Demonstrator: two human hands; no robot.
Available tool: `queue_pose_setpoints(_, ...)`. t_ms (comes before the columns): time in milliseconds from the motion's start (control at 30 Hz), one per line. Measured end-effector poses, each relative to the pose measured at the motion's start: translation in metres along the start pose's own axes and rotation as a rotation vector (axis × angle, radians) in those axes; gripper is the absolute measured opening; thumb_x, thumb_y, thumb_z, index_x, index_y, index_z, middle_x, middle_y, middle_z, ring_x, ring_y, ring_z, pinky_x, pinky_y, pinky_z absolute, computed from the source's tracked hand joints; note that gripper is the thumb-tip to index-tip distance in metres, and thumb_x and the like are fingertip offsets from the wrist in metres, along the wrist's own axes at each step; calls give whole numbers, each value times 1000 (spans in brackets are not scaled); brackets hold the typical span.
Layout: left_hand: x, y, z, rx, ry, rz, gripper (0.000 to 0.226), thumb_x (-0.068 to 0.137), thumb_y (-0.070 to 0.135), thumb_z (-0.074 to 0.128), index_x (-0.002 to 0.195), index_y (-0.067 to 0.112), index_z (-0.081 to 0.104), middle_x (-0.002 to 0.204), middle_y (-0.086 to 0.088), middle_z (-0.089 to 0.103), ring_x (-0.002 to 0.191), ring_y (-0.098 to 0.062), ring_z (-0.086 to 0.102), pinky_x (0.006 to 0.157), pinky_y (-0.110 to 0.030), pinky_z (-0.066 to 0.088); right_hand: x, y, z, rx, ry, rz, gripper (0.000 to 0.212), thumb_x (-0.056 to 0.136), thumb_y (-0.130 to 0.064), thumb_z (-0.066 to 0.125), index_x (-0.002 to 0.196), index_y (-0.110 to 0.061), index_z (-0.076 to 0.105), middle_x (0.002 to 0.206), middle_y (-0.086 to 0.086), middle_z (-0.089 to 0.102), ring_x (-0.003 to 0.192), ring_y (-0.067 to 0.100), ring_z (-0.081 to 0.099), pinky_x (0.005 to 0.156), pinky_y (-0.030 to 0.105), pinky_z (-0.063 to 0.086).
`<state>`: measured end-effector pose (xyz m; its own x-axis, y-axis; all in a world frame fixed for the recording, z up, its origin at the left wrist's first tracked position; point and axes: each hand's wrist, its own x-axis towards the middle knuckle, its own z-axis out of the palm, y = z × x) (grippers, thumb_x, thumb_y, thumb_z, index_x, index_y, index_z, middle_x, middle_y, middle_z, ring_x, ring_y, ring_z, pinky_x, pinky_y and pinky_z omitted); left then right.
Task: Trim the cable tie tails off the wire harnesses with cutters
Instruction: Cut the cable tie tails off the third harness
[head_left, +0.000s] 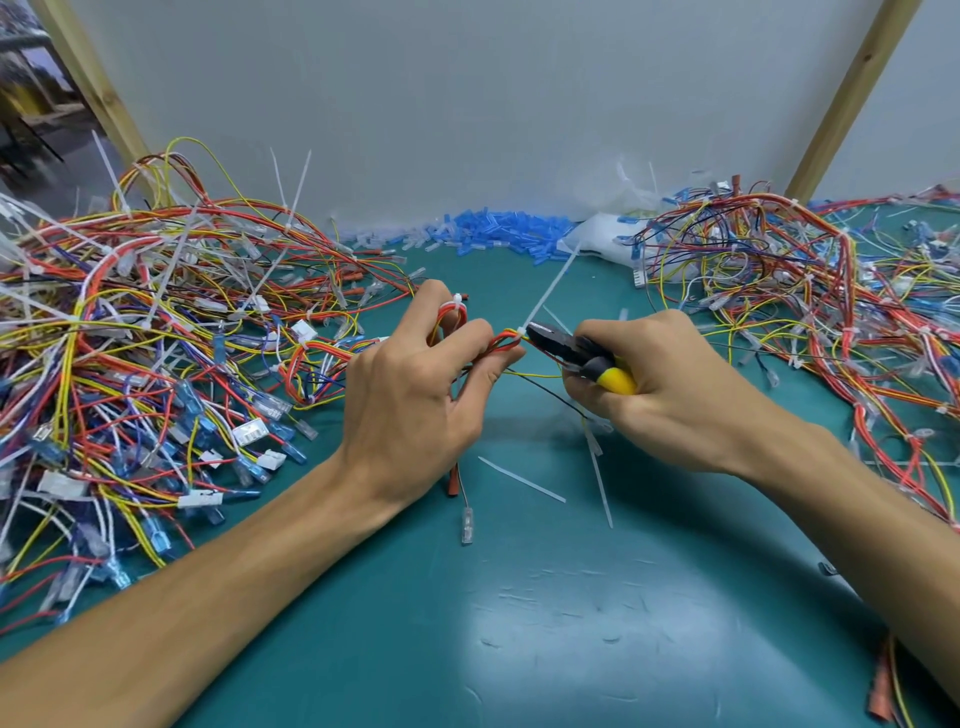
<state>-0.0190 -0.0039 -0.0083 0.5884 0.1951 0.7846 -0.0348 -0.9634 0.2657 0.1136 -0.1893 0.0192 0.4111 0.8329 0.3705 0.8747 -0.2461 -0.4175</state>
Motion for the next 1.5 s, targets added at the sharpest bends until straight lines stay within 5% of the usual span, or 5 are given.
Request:
queue_pose_setpoints(567,1,1,-2,11,-26,1,34,102,42,67,79,17,64,94,7,35,63,-22,38,47,-34,33,0,-2,-6,4,-58,-8,20,90,-12,64,74,-18,55,56,6,43,59,28,36,55,44,36)
queue_pose_setpoints(767,1,1,-3,26,-34,14,36,102,42,67,78,16,62,97,8,33,61,-25,39,45,-37,36,0,-5,-10,-18,-85,3,15,82,-25,56,69,-17,55,55,6,42,59,26,34,55,43,35)
queue_pose_setpoints(1500,2,0,-3,21,-13,12,37,103,43,66,78,16,64,96,9,32,60,-25,38,45,-38,36,0,-2,-11,-35,-85,-5,18,84,-26,58,70,-15,57,55,8,43,60,27,33,53,37,31)
